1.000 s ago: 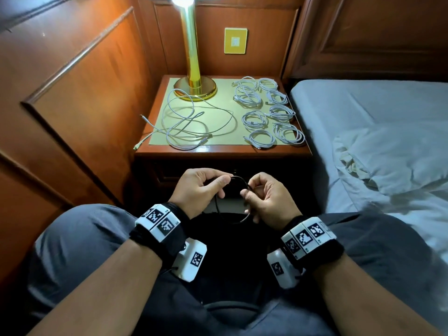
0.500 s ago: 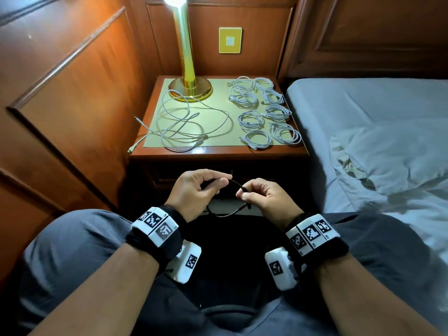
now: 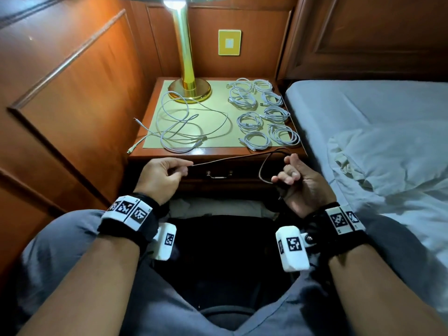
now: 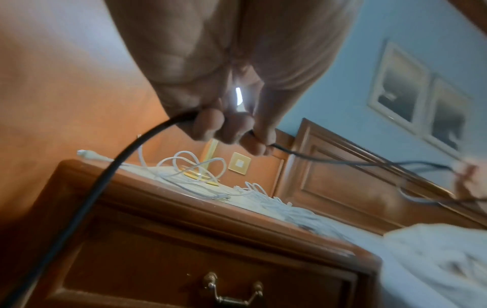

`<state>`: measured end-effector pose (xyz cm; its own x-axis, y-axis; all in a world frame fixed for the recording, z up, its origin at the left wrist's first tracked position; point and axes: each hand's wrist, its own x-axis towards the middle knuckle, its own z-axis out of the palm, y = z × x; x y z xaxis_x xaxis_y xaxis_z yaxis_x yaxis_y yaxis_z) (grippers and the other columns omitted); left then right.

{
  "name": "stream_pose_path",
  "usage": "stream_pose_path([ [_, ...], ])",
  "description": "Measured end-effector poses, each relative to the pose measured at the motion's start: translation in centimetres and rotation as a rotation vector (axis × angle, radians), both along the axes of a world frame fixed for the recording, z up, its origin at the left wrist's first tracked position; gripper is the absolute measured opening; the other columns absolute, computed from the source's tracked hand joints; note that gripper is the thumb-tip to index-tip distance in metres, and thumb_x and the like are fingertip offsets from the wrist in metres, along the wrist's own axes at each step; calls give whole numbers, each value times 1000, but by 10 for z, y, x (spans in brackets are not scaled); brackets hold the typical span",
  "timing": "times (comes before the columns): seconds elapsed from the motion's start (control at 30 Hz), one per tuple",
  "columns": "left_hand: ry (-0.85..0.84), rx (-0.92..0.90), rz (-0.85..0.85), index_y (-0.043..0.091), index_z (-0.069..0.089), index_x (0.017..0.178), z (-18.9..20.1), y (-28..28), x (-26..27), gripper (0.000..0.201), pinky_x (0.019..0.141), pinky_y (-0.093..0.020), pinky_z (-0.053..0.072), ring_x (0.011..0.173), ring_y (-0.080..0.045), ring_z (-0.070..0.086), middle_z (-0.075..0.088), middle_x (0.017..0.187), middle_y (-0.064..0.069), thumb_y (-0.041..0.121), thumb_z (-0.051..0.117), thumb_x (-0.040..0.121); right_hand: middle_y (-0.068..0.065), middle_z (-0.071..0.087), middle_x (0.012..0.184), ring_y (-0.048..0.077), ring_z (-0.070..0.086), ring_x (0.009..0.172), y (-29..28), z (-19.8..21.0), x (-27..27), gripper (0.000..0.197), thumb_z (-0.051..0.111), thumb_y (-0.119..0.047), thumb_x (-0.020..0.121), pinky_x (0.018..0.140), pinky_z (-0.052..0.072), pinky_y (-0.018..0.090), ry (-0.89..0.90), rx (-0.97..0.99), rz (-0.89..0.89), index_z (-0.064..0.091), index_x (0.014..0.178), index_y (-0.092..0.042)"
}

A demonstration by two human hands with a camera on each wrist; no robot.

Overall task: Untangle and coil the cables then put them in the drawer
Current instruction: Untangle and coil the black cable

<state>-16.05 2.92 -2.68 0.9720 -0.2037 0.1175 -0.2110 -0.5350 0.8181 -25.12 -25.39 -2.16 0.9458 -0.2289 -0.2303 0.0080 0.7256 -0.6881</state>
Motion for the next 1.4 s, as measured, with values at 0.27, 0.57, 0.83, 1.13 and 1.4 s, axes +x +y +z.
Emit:
stream_pose_path([
  [0.27, -158, 128, -505, 16, 81, 94, -18, -39, -38, 24, 83, -8, 46, 82, -1, 67, 65, 87, 13, -3, 70, 85, 10, 70, 66, 18, 64, 59, 24, -26, -2, 8, 55, -10, 99, 54, 49, 26, -108, -734, 40, 55, 93, -6],
  [0.57, -67, -267, -322, 12, 69, 89, -15, -47, -40, 16, 76, -26, 54, 75, -12, 64, 69, 82, -5, 4, 81, 81, -2, 33, 46, 12, 27, 37, 55, -34, -10, 28, 45, -25, 105, 45, 28, 27, 52, -713, 416, 52, 83, -9],
  [0.83, 95, -200, -465, 19, 68, 120, -20, -51, -38, 29, 96, -32, 52, 102, -19, 69, 75, 104, 1, 30, 65, 93, -6, 22, 48, 7, 16, 36, 53, -18, -12, 27, 47, -36, 95, 42, 24, 23, -6, -322, 373, 40, 78, -16],
  [1.13, -24, -193, -364, 19, 75, 109, -22, -49, -35, 21, 78, -19, 48, 76, 0, 63, 71, 86, 10, 8, 62, 97, -4, 19, 52, 7, 15, 38, 52, -17, -11, 32, 44, -38, 99, 42, 26, 21, 57, -328, 455, 48, 79, -14],
  [1.4, -243, -164, -155, 14, 76, 92, -21, -36, -20, 21, 81, -21, 52, 81, -10, 70, 69, 91, 1, -5, 70, 87, -8, 22, 50, 4, 16, 33, 47, -11, -14, 37, 36, -39, 103, 40, 26, 21, 27, -102, 459, 45, 76, -16],
])
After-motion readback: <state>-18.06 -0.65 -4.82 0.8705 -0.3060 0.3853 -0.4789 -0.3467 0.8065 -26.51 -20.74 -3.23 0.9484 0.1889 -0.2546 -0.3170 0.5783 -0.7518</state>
